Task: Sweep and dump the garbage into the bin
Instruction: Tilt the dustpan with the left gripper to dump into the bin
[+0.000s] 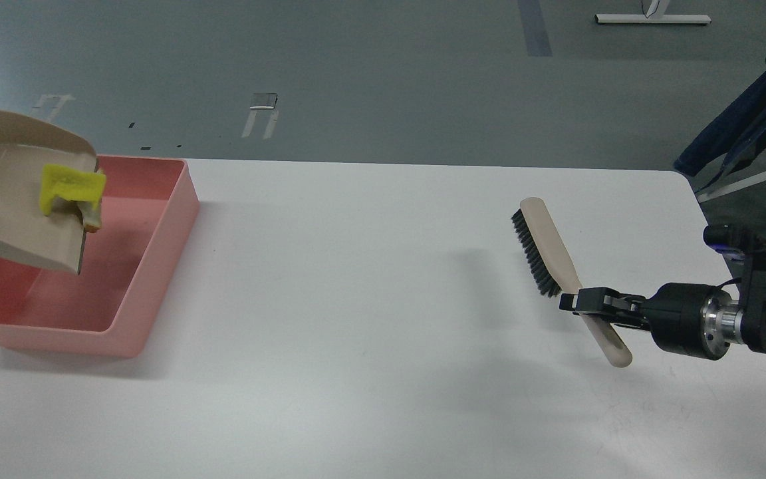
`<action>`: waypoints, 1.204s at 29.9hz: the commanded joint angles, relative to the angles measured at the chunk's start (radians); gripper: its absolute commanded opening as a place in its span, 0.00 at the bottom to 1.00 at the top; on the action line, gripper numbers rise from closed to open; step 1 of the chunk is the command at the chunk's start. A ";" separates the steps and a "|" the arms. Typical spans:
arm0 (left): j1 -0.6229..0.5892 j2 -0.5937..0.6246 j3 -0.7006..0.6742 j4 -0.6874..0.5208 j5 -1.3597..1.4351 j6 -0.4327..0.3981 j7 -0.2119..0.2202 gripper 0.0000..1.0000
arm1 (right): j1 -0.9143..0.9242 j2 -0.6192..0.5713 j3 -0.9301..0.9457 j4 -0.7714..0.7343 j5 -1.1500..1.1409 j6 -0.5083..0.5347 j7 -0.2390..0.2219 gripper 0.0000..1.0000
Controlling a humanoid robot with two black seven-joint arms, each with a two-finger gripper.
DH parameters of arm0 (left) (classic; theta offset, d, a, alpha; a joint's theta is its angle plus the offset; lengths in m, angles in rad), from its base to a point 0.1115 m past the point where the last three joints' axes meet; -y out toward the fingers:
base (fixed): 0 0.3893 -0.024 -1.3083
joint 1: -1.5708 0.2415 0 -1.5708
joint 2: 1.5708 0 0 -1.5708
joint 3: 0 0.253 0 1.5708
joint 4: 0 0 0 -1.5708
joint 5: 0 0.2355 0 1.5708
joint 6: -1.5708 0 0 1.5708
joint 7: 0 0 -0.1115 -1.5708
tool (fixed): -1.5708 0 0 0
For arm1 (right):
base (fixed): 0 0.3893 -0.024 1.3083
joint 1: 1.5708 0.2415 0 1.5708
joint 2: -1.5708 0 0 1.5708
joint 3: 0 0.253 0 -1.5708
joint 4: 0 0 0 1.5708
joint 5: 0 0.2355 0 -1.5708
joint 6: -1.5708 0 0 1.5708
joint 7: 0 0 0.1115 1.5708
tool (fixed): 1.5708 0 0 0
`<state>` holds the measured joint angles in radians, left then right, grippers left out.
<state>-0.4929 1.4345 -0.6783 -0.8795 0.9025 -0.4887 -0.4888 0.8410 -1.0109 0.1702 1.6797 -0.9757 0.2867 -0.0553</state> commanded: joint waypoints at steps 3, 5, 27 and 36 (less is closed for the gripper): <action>-0.001 0.004 0.002 -0.001 0.059 0.018 0.000 0.00 | 0.000 0.000 0.000 0.002 0.000 0.000 0.002 0.00; -0.001 0.004 0.002 -0.001 0.058 0.024 0.000 0.00 | 0.000 0.000 0.000 0.002 0.000 0.000 0.002 0.00; -0.288 -0.114 0.000 0.019 -0.505 0.000 0.033 0.00 | 0.000 -0.031 0.018 0.006 0.002 0.005 0.005 0.00; -0.303 -0.362 0.016 -0.022 -0.488 0.086 0.094 0.00 | -0.013 -0.057 0.018 0.005 0.002 0.003 0.006 0.00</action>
<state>-0.7975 1.1439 -0.6674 -0.8748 0.4090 -0.4588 -0.4101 0.8308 -1.0582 0.1887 1.6844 -0.9740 0.2906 -0.0489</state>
